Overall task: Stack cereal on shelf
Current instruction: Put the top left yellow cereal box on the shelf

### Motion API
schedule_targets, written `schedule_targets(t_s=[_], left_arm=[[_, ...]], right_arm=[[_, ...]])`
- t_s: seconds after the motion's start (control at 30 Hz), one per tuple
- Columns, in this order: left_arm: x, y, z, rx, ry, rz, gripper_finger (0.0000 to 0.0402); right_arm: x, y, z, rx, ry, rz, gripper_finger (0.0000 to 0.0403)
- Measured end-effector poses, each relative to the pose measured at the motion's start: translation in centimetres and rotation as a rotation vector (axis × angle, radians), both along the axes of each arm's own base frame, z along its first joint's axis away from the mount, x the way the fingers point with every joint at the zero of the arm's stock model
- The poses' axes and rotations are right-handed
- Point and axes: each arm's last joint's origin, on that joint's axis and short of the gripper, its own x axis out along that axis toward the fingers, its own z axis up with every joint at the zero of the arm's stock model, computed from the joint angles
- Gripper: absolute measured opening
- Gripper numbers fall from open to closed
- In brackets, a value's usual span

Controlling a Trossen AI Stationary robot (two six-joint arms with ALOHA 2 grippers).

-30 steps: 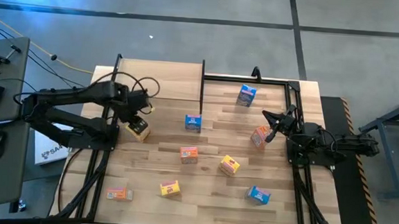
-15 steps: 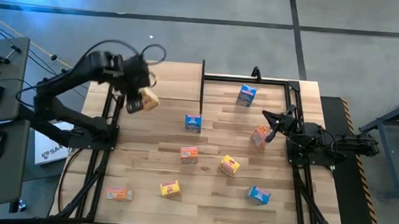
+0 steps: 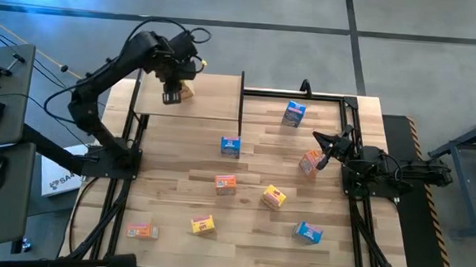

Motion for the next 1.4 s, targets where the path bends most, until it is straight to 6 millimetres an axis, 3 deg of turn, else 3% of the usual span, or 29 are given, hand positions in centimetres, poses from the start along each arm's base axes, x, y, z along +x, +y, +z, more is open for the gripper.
schedule_targets(t_s=[0.23, 0.67, 0.93, 1.1, 1.27, 1.4], left_arm=[[-0.8, 1.0, -0.1, 0.016, 0.015, 0.053, 0.0125], [-1.0, 1.6, -0.2, 0.039, -0.002, 0.100, 0.0218], [-1.4, 2.0, 0.1, 0.069, -0.014, 0.129, 0.0229], [-2.7, 0.4, 1.8, 0.120, -0.069, 0.125, 0.0229], [-4.5, -3.0, 4.1, 0.129, -0.212, 0.147, 0.0226], [-4.0, -5.6, 3.4, 0.048, -0.351, 0.146, 0.0187]], right_arm=[[0.0, 0.0, 0.0, 0.000, 0.000, 0.000, 0.0000], [0.0, 0.0, 0.0, 0.000, 0.000, 0.000, 0.0000], [0.0, 0.0, 0.0, 0.000, 0.000, 0.000, 0.0000], [0.0, 0.0, 0.0, 0.000, 0.000, 0.000, 0.0000], [0.0, 0.0, 0.0, 0.000, 0.000, 0.000, 0.0000], [0.0, 0.0, 0.0, 0.000, 0.000, 0.000, 0.0000]])
